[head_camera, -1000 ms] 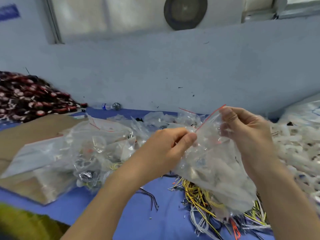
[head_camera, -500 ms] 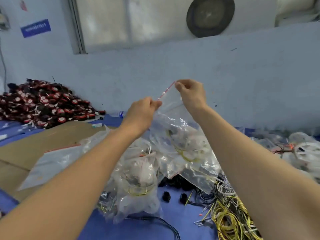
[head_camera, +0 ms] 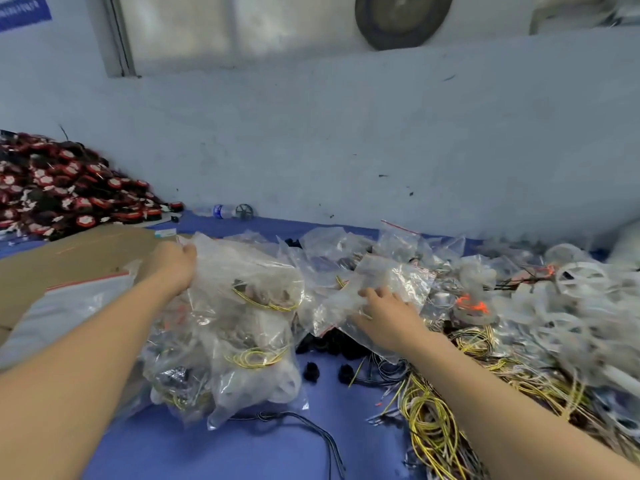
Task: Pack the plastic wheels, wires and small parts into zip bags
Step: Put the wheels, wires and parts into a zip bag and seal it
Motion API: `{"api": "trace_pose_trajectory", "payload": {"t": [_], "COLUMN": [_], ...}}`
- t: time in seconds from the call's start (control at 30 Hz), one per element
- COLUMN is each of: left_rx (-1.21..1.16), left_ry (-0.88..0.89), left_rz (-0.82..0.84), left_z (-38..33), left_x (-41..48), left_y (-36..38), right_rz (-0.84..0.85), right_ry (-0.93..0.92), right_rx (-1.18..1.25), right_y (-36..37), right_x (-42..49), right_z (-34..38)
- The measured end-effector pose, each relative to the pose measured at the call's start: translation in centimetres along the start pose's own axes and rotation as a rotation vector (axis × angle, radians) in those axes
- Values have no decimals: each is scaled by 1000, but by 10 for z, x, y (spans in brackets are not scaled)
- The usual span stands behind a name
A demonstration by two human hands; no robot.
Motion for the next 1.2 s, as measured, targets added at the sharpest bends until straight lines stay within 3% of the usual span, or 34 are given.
{"api": "trace_pose_trajectory", "payload": {"t": [0.17, 0.3, 0.5, 0.63, 0.77, 0.83, 0.9, 1.03, 1.2], "left_rx": [82, 276, 369, 15, -586, -858, -1085, -1225, -1281], "left_ry": [48, 302, 526, 563, 254, 83, -36, -1, -144], "left_rz": [-132, -304, -252, 13, 347, 488, 729, 1168, 1196], "left_z": [-44, -79, -112, -130, -157, -164, -167, -171, -173], "left_x": [-28, -68, -114, -140, -174, -201, -237, -310, -360], "left_y": [1, 4, 25, 58, 92, 107, 123, 154, 189], "right_rz": [39, -195, -524, -747, -892, -941, -917, -833, -1020], "right_ry": [-58, -32, -19, -6, -104, -12, 157, 475, 691], "right_rx": [-234, -303, 49, 502, 927, 1049, 1114, 1117, 1183], "right_y": [31, 21, -48, -119, -187, -200, -188, -129, -74], "right_x": [-28, -35, -53, -81, -119, -146, -175, -231, -280], "right_z": [-6, -7, -12, -21, -59, -99, -143, -212, -261]}}
Point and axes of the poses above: each hand's wrist, its own x-axis towards the middle knuckle, its own y-axis out of the palm, z = x × y, the point moved 3 cm from there along x, towards the middle knuckle, and after that the axes turned 3 degrees about -y, right-handed, at the moved point
